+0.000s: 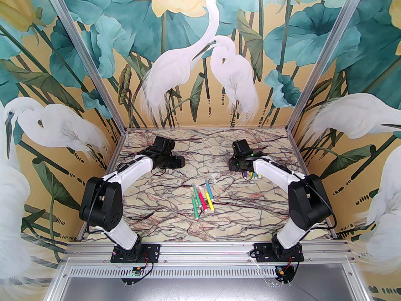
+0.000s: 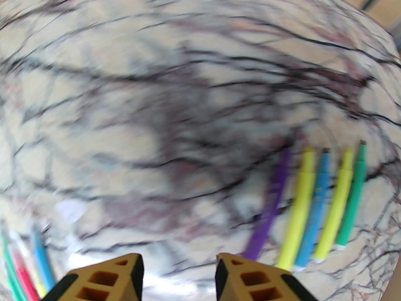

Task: Open the pen caps

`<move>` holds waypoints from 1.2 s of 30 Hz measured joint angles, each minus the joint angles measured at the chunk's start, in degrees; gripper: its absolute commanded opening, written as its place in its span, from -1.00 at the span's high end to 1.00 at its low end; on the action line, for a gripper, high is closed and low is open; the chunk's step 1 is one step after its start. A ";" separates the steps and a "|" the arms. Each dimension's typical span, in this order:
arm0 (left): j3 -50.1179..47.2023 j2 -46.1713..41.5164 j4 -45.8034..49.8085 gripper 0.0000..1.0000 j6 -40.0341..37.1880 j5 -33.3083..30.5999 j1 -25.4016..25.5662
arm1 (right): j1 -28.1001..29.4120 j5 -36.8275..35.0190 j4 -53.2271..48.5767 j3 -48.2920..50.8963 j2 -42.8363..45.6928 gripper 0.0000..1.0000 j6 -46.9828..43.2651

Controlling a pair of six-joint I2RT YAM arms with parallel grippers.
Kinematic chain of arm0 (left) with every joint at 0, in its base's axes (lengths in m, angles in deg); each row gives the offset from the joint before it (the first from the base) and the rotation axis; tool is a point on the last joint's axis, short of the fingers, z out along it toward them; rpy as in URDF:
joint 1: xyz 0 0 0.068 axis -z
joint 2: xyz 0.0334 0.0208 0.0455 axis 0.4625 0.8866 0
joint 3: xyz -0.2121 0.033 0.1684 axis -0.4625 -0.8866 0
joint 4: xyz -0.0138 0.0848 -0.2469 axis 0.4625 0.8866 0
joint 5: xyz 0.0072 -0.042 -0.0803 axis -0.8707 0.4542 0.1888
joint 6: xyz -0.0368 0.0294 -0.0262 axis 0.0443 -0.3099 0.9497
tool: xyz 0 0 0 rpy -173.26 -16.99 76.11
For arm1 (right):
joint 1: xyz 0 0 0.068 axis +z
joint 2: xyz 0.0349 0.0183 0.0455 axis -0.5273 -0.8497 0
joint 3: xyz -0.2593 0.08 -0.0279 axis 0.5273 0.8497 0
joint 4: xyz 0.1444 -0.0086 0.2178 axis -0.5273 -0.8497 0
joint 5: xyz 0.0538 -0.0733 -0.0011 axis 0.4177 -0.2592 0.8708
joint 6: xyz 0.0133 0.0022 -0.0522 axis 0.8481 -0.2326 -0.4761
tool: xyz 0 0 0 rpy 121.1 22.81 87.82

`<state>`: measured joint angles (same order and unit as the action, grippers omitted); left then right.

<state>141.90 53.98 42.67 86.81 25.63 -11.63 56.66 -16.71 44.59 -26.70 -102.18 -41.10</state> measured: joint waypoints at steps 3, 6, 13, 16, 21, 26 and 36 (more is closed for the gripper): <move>-2.89 -2.38 -2.47 -0.57 0.50 1.16 -1.20 | 2.05 3.13 -0.96 0.02 0.33 0.10 -0.94; -5.55 -4.52 -4.44 -0.58 1.05 1.70 -2.10 | 4.22 6.10 -1.62 0.42 0.61 0.10 -1.29; -9.68 -7.82 -8.26 -0.63 1.44 1.75 -2.23 | 9.11 10.14 -2.93 3.10 0.68 0.10 -0.81; -11.13 -8.87 -9.66 -0.67 1.70 1.75 -2.43 | 11.02 11.08 -3.45 3.78 0.68 0.10 -0.17; -12.90 -10.16 -11.15 -0.68 2.16 1.75 -2.82 | 13.81 11.96 -3.61 3.91 0.55 0.11 0.44; -13.27 -10.71 -11.82 -0.69 2.38 1.75 -2.97 | 15.41 12.66 -3.74 3.61 -2.10 0.12 0.46; -16.61 -13.51 -13.62 -0.72 2.36 1.73 -3.67 | 16.22 12.63 -4.42 0.57 -6.99 0.14 0.48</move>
<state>125.29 40.48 29.06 89.17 27.35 -15.30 72.88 -4.08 40.18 -26.13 -109.17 -40.62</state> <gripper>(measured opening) 0.857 0.433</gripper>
